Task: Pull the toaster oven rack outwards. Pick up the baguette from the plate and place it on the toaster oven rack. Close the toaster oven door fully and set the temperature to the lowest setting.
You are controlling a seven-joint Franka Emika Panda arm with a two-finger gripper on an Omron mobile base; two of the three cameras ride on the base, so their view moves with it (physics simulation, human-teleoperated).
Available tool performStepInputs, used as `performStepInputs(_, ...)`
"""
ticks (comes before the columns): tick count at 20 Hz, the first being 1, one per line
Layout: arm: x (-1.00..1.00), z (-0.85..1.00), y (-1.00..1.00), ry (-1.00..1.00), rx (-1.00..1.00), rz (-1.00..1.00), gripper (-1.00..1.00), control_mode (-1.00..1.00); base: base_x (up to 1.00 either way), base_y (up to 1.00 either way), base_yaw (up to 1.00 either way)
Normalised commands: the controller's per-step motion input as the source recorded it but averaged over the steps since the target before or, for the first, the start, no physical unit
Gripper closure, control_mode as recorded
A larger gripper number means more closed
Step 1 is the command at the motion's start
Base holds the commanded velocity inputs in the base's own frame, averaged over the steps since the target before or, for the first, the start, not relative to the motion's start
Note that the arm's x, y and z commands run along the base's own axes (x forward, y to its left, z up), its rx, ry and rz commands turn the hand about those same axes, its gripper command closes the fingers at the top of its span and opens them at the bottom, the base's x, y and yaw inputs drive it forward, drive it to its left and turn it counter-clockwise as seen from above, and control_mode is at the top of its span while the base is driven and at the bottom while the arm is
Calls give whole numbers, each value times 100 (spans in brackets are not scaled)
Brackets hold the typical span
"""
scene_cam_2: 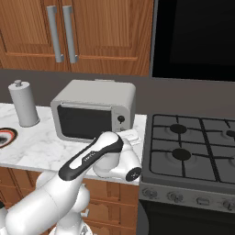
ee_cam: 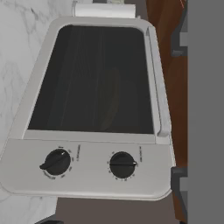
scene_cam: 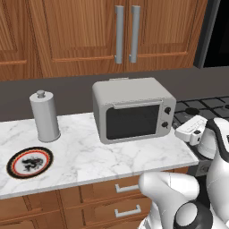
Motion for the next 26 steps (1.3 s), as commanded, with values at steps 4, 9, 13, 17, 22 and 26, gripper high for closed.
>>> performStepInputs(4, 21, -6, 0, 0, 0, 0, -100, -100, 0, 0, 0)
performStepInputs(9, 26, 0, 0, 0, 0, 0, -100, -100, 0, 0, 0)
performStepInputs(13, 19, 0, 0, 0, 0, 0, -100, -100, 0, 0, 0)
performStepInputs(17, 6, 0, 0, 0, 0, 0, -100, -100, 0, 0, 0)
performStepInputs(22, 2, 0, 0, 0, 0, 0, -100, -100, 0, 0, 0)
performStepInputs(26, 0, 0, 0, 0, 0, 0, -100, -100, 0, 0, 0)
